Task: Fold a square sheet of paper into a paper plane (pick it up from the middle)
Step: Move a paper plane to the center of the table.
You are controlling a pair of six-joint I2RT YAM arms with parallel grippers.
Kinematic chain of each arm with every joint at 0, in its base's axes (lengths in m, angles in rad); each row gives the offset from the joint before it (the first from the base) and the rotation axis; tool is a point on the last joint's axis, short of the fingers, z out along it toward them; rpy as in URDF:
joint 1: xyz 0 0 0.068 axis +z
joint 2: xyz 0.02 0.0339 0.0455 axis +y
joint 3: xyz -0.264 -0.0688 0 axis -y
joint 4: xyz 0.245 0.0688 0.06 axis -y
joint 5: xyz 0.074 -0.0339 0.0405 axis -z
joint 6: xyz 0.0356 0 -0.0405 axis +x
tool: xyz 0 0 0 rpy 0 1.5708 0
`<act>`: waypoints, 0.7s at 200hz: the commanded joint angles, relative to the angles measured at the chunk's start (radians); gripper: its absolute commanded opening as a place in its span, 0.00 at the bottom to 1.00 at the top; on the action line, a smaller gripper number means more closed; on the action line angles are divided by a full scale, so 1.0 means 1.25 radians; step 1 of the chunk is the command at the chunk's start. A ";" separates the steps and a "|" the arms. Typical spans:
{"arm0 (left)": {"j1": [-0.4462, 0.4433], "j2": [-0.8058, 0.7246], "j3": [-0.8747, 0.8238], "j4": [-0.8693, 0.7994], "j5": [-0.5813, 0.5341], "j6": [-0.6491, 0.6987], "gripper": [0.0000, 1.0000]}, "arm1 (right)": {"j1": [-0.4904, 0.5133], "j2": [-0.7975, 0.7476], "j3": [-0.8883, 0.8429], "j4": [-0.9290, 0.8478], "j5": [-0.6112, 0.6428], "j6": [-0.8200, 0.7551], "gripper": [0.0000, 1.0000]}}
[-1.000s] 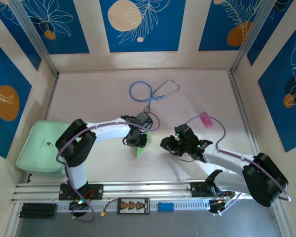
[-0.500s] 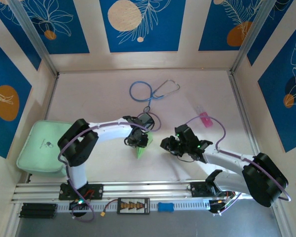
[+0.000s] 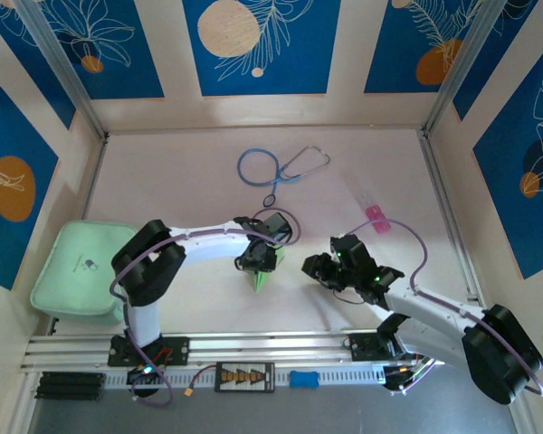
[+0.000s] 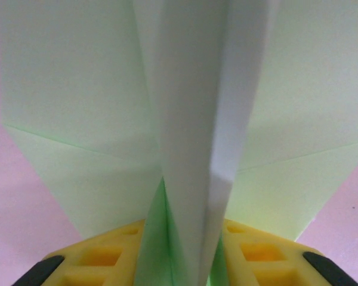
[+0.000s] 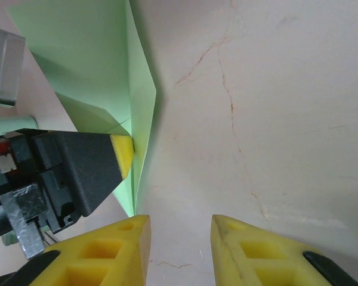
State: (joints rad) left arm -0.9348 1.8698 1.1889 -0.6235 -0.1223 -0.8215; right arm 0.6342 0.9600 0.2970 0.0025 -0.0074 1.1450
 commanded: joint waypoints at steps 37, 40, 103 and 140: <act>-0.025 0.066 0.011 -0.045 -0.008 -0.089 0.37 | -0.040 -0.081 -0.041 -0.024 -0.063 -0.027 0.34; -0.026 0.066 0.011 -0.046 -0.009 -0.091 0.38 | -0.042 -0.084 -0.044 -0.024 -0.065 -0.027 0.34; -0.035 0.053 0.037 -0.071 -0.025 -0.104 0.39 | -0.070 -0.151 -0.066 -0.045 -0.093 -0.035 0.34; -0.046 -0.003 0.030 -0.055 -0.061 -0.129 0.39 | -0.080 -0.156 -0.035 -0.081 -0.129 -0.081 0.39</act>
State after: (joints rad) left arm -0.9676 1.8988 1.2366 -0.6678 -0.1738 -0.9432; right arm 0.5430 0.7742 0.2264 -0.0387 -0.1154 1.1011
